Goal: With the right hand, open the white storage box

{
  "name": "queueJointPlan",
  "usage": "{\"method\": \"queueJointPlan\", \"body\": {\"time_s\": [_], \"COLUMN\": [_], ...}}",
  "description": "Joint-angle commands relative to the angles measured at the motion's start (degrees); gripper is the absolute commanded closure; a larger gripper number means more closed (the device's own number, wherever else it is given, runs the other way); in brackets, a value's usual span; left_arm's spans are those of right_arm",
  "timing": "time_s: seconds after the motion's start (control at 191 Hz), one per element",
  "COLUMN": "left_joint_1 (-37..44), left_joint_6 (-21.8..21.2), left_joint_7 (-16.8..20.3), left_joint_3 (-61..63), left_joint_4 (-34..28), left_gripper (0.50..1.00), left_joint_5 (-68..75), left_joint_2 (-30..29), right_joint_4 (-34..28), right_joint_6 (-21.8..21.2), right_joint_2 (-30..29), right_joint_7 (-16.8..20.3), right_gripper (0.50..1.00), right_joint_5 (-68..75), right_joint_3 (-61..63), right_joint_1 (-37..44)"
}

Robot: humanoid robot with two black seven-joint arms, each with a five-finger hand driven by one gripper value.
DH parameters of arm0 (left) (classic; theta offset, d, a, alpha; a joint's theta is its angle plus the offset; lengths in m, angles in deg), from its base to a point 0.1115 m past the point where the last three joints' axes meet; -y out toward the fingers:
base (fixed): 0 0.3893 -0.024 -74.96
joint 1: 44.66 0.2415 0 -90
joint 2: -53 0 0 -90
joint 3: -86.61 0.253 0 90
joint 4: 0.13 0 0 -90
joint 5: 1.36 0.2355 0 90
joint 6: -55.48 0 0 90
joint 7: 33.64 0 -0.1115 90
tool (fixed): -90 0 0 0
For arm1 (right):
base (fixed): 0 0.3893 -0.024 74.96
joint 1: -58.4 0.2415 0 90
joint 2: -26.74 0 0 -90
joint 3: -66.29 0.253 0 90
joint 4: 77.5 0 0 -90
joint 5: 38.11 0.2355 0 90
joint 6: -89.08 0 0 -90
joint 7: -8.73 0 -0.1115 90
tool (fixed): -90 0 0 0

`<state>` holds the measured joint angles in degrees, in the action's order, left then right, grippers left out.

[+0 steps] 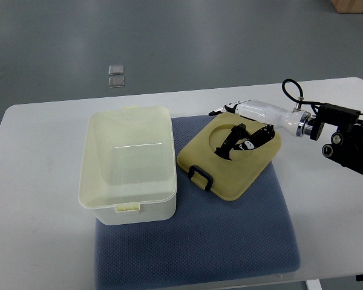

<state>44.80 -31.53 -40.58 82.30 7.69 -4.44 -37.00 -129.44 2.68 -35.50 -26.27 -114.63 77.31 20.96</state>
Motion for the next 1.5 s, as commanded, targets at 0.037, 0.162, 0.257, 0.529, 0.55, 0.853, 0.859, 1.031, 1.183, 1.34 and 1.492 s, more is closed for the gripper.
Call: {"method": "queueJointPlan", "body": {"time_s": [0.037, 0.162, 0.257, 0.529, 0.55, 0.853, 0.859, 1.031, 1.183, 1.34, 1.492], "left_joint_1": [0.01, 0.01, 0.01, 0.01, 0.01, 0.01, 0.01, 0.01, 0.01, 0.01, 0.01], "left_joint_6": [0.0, 0.0, 0.0, 0.0, 0.0, 0.0, 0.0, 0.0, 0.0, 0.0, 0.0], "left_joint_7": [0.0, 0.0, 0.0, 0.0, 0.0, 0.0, 0.0, 0.0, 0.0, 0.0, 0.0], "left_joint_3": [0.0, 0.0, 0.09, 0.0, 0.0, 0.0, 0.0, 0.0, 0.09, 0.0, 0.0], "left_joint_4": [0.0, 0.0, 0.0, 0.0, 0.0, 0.0, 0.0, 0.0, 0.0, 0.0, 0.0], "left_gripper": [0.5, 0.5, 0.5, 0.5, 0.5, 0.5, 0.5, 0.5, 0.5, 0.5, 0.5], "left_joint_5": [0.0, 0.0, 0.0, 0.0, 0.0, 0.0, 0.0, 0.0, 0.0, 0.0, 0.0], "left_joint_2": [0.0, 0.0, 0.0, 0.0, 0.0, 0.0, 0.0, 0.0, 0.0, 0.0, 0.0], "right_joint_4": [0.0, 0.0, 0.18, 3.16, 3.69, 7.47, 7.47, 8.0, 9.4, 9.4, 10.02], "right_joint_6": [-0.18, -1.14, -5.01, -13.18, -13.1, -9.67, -9.67, -9.4, -5.89, -4.13, -3.78], "right_joint_2": [0.18, -0.08, -0.26, -3.42, -3.86, -6.85, -6.85, -7.11, -9.4, -11.69, -12.83], "right_joint_7": [0.0, 0.0, 0.0, 0.0, 0.0, 0.46, 0.46, 1.6, 6.17, 5.73, 5.38], "right_gripper": [0.595, 0.595, 0.595, 0.597, 0.597, 0.599, 0.599, 0.597, 0.595, 0.572, 0.572], "right_joint_5": [1.55, 11.83, 23.96, 51.21, 52.61, 68.96, 68.96, 77.92, 84.34, 84.87, 84.87], "right_joint_3": [0.49, 0.58, 1.98, 7.26, 7.61, 10.33, 10.33, 10.25, 10.16, 10.25, 10.68], "right_joint_1": [-0.01, 0.08, 0.08, -0.97, -1.15, -1.5, -1.5, -1.68, -1.68, -2.12, -3.52]}}
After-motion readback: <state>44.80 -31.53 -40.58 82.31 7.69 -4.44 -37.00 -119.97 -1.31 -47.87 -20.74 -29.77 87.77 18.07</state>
